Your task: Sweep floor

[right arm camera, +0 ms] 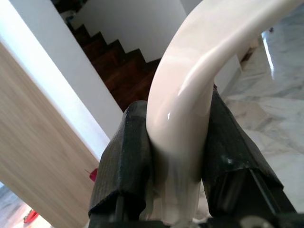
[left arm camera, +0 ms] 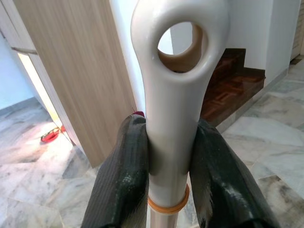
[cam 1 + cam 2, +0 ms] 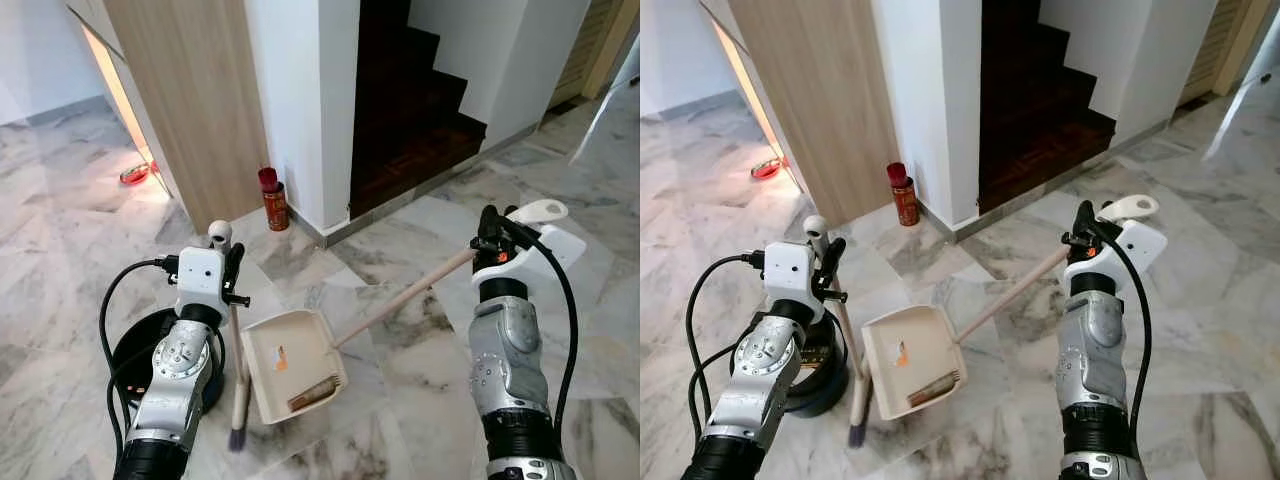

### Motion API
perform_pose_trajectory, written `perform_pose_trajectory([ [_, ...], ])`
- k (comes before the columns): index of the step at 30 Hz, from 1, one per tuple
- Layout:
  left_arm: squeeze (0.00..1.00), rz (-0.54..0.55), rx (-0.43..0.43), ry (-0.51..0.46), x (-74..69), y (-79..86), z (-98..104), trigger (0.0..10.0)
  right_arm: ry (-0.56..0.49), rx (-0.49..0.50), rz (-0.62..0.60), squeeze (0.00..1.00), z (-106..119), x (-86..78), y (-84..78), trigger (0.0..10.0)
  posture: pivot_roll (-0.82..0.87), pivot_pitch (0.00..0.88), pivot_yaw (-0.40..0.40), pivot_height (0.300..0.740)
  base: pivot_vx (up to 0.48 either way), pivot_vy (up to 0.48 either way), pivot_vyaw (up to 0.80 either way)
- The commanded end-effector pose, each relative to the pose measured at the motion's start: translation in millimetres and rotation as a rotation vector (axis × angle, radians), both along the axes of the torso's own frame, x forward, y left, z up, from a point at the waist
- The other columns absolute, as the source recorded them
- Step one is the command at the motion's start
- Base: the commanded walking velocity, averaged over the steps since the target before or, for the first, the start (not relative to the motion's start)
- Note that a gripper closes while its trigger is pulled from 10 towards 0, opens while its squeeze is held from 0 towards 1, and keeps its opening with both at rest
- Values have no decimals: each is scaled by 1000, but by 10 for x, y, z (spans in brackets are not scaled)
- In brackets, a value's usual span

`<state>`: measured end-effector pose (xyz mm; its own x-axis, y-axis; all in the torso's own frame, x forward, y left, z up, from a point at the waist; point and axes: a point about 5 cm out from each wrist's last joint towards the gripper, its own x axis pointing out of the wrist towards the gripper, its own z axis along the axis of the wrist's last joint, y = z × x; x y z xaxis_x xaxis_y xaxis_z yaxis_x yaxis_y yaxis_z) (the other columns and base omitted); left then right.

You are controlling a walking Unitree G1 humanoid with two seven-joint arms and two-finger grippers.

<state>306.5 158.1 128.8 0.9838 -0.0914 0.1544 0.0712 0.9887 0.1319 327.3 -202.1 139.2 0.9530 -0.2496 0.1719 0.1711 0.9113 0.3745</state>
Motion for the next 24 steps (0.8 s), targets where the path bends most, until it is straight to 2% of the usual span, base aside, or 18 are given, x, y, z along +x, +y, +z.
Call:
perform_pose_trajectory([
  [1,0,6,-3,-54,2,12,113,10000,-59,11,14,0,151,57,36,10000,33,0,54,740,0,0,0],
  [13,0,4,-17,-60,2,-9,119,10000,-45,2,29,0,133,60,64,10000,30,0,51,740,0,0,0],
  [24,0,3,-25,-60,-2,-26,118,10000,-39,-3,13,0,123,44,6,10000,24,0,50,740,0,0,0],
])
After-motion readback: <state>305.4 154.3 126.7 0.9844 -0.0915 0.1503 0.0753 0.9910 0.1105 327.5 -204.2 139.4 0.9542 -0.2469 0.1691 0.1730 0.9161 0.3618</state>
